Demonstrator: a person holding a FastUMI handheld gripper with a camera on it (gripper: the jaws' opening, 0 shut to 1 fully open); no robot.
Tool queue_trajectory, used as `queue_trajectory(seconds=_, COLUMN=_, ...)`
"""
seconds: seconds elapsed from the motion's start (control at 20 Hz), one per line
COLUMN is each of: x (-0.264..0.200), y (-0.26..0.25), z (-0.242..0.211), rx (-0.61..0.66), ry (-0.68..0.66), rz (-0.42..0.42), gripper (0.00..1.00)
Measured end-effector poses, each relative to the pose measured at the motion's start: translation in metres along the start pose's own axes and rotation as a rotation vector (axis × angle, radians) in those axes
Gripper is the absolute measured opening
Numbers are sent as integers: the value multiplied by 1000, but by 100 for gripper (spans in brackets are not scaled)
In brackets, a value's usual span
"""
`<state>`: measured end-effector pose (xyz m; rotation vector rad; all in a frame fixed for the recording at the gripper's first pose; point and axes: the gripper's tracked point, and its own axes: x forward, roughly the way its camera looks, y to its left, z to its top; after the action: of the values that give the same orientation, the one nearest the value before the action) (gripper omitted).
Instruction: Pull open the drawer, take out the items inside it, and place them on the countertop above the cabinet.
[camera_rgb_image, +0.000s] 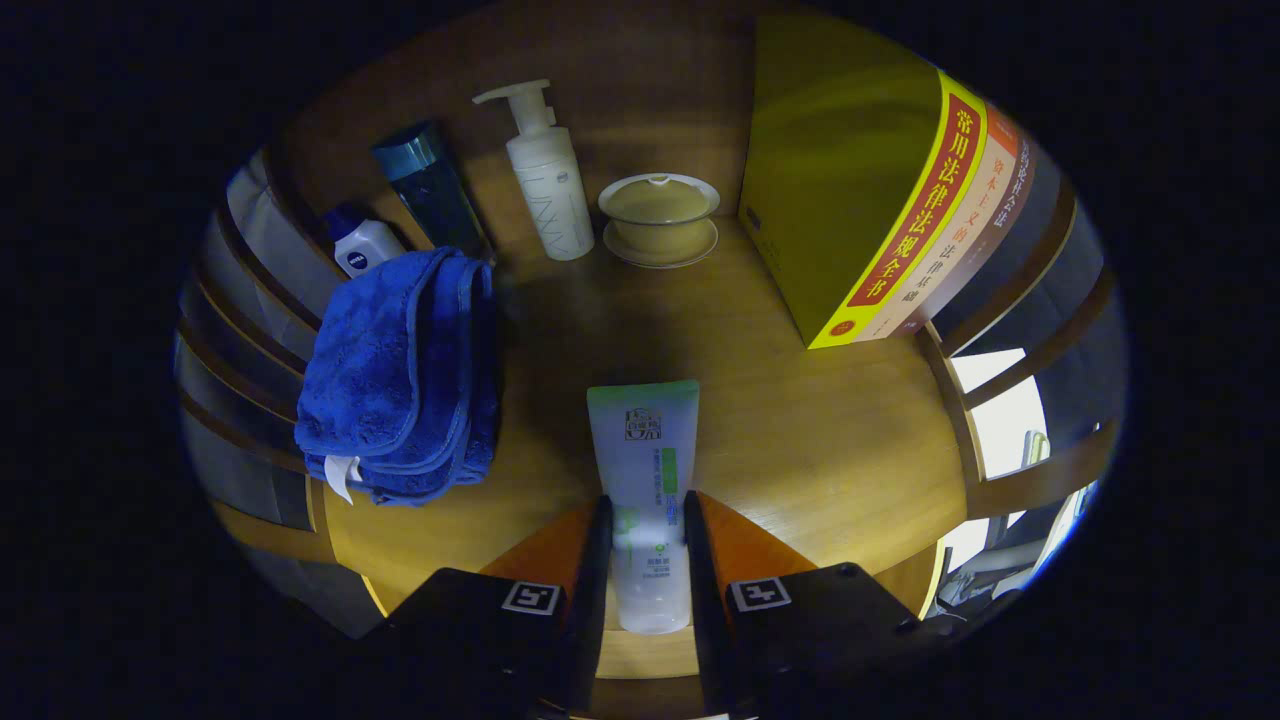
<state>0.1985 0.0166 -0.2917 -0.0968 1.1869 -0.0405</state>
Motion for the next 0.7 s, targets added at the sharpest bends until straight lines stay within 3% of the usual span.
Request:
queue_trajectory(seconds=0.3, x=-15, y=1, z=13, rx=-1, ry=-61, rz=10, gripper=53)
queue_trajectory(seconds=0.55, x=-39, y=12, z=19, rx=77, ry=-165, rz=72, gripper=87)
queue_trajectory(seconds=0.7, x=-52, y=13, z=12, rx=112, ry=-214, rz=96, gripper=99)
